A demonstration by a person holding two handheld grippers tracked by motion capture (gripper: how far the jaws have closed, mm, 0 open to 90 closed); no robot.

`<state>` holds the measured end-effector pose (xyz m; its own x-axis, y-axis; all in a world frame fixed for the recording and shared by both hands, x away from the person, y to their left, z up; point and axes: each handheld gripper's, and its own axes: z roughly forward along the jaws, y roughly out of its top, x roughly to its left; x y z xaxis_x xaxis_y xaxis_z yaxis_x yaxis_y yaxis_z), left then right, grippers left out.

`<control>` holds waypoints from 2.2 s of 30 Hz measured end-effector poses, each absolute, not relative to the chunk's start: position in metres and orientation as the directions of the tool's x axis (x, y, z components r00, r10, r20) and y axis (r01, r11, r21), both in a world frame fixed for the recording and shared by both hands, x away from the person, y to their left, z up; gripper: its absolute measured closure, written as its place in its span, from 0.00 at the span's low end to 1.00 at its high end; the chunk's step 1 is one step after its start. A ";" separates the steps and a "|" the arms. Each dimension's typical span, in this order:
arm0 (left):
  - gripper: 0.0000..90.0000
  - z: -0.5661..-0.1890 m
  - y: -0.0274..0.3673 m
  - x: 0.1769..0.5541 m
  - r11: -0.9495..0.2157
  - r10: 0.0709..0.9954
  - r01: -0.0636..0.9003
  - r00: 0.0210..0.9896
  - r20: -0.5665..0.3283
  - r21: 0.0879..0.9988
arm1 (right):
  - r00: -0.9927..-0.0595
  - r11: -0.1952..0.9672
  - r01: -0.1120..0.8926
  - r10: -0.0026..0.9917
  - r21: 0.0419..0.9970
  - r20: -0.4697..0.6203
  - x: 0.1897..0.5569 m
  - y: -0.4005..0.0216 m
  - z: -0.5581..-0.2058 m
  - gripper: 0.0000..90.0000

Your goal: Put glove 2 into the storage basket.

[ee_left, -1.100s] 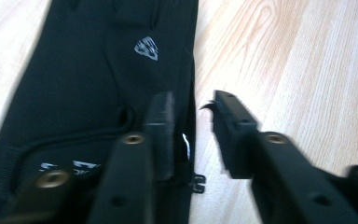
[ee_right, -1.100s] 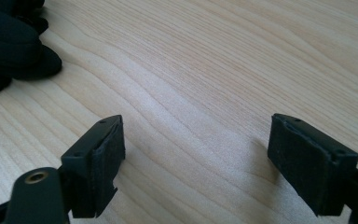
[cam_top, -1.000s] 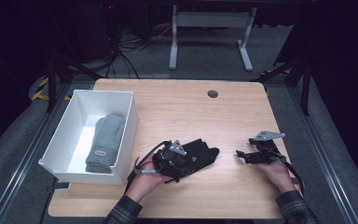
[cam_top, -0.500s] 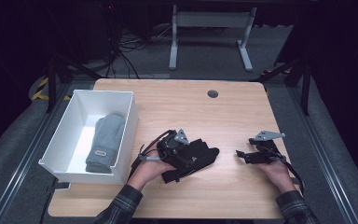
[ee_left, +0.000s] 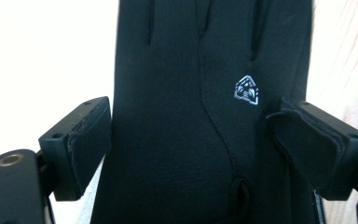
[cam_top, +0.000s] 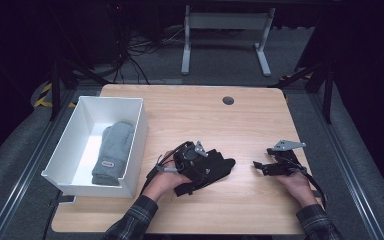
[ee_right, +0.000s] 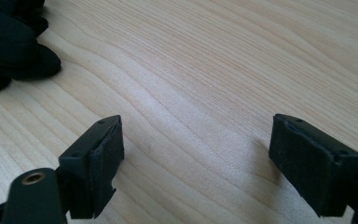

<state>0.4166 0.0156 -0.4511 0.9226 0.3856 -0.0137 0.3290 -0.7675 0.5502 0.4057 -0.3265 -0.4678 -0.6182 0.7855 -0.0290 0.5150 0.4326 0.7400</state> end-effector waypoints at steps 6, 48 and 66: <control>0.21 -0.455 0.019 0.418 -0.743 0.385 0.357 0.920 -0.075 0.566 | -0.618 0.433 0.515 0.785 0.739 -0.029 0.406 -0.327 -0.468 0.20; 0.72 -0.318 0.067 0.404 -0.606 0.559 0.510 0.819 -0.129 0.611 | -0.618 0.431 0.516 0.786 0.740 -0.028 0.406 -0.327 -0.468 0.20; 0.72 -0.258 0.160 0.419 -0.491 0.686 0.600 0.713 -0.145 0.631 | -0.616 0.430 0.517 0.787 0.741 -0.027 0.406 -0.327 -0.468 0.20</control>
<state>0.4193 0.1604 -0.2584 0.7134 0.6856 -0.1447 0.6002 -0.4913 0.6311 0.4059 -0.3266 -0.4679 -0.6158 0.7875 -0.0270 0.5168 0.4295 0.7406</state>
